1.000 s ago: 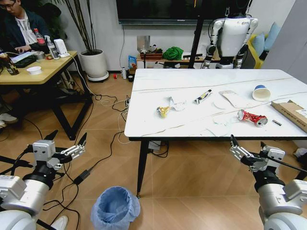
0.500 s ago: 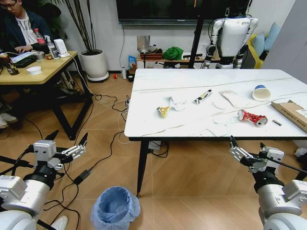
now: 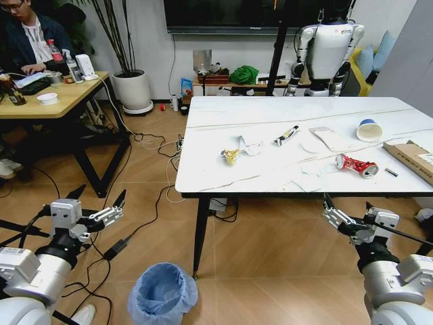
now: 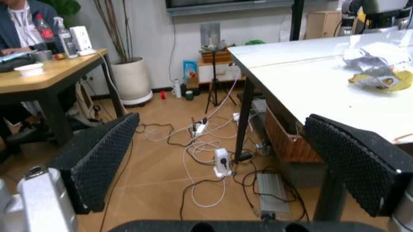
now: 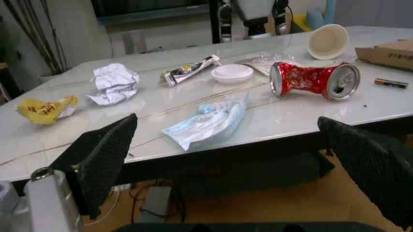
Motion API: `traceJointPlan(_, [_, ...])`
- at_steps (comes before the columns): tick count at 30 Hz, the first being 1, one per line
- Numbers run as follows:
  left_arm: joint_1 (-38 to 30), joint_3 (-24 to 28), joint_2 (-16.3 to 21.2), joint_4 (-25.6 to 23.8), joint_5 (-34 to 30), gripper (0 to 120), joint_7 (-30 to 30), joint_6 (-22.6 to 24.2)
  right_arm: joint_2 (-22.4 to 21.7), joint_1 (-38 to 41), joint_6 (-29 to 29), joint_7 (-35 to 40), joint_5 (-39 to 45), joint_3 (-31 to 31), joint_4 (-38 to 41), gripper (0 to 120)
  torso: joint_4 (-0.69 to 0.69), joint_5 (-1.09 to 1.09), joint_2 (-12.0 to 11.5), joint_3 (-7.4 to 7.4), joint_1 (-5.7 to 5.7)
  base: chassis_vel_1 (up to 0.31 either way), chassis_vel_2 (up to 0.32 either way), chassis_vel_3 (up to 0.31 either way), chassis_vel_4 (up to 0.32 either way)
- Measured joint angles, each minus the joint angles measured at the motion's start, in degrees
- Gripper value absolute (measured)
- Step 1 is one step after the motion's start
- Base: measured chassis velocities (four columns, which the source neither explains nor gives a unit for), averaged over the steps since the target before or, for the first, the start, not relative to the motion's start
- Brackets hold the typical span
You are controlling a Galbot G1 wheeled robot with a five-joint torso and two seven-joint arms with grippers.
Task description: Pick up the trash bin and place the trash from the table into it.
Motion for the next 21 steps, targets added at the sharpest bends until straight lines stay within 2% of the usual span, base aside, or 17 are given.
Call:
traceJointPlan(8, [0.02,0.07,0.01,0.15,0.81,100,0.52,0.04,0.48,-0.03,2.32,-4.59,-2.74,-0.99,-0.13,100,0.0,0.0,-2.22,-1.29,-0.93,0.0,0.0,0.0,0.0])
traceJointPlan(21, [0.57,0.6,-0.22,0.13,3.37,100,1.54,-0.21,1.01,-0.59,3.46,-5.3,-7.55,-2.97,-1.31,100,0.0,0.0,-5.73,-3.28,-2.43,0.0,0.0,0.0,0.0])
